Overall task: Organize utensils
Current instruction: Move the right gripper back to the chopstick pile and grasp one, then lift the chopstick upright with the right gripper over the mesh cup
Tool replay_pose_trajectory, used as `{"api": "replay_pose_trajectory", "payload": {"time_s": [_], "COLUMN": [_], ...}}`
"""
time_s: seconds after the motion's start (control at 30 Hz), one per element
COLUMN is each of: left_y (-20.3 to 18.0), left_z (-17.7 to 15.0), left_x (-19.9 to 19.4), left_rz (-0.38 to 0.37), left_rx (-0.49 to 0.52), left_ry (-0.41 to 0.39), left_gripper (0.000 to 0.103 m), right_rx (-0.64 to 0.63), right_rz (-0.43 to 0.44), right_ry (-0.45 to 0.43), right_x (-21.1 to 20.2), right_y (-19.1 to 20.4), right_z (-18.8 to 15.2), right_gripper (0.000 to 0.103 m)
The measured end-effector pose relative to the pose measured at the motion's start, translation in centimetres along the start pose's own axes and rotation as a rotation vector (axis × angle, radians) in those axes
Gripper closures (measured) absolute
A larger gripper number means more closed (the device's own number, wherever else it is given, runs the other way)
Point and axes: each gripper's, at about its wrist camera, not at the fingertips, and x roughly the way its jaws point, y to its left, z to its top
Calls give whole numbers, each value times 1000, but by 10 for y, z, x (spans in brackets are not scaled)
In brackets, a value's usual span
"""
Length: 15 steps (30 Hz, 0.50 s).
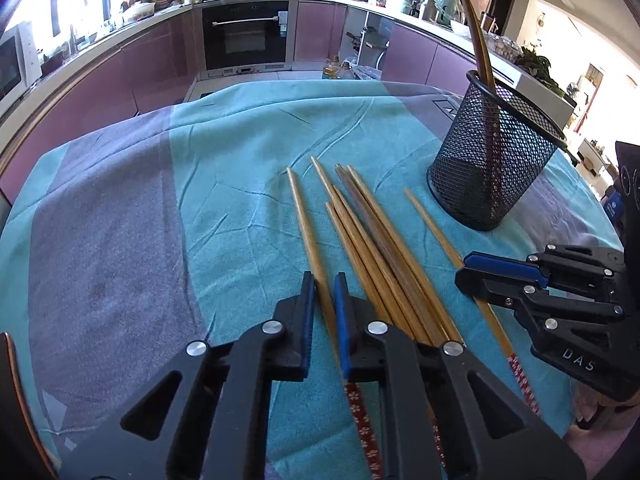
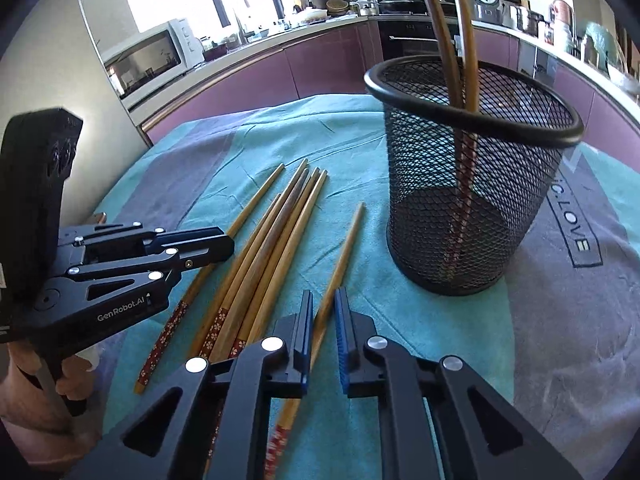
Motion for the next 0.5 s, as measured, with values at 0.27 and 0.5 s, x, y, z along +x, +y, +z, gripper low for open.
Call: {"api": "replay_pose_trajectory", "payload": {"time_s": [0.27, 0.5], "left_y": [5, 9], "left_z": [-5, -13], "left_x": [-1, -10], "left_rz": [-15, -38], "left_rx": [-46, -43], "left_ry": [-2, -12], "left_gripper": [95, 95], "right_rx": [9, -12], "right_rz": [31, 66], "right_ry": [-19, -33], "right_x": [-10, -20], "right_y": [-3, -4], "right_z": [-2, -6], "right_gripper": [97, 97]}}
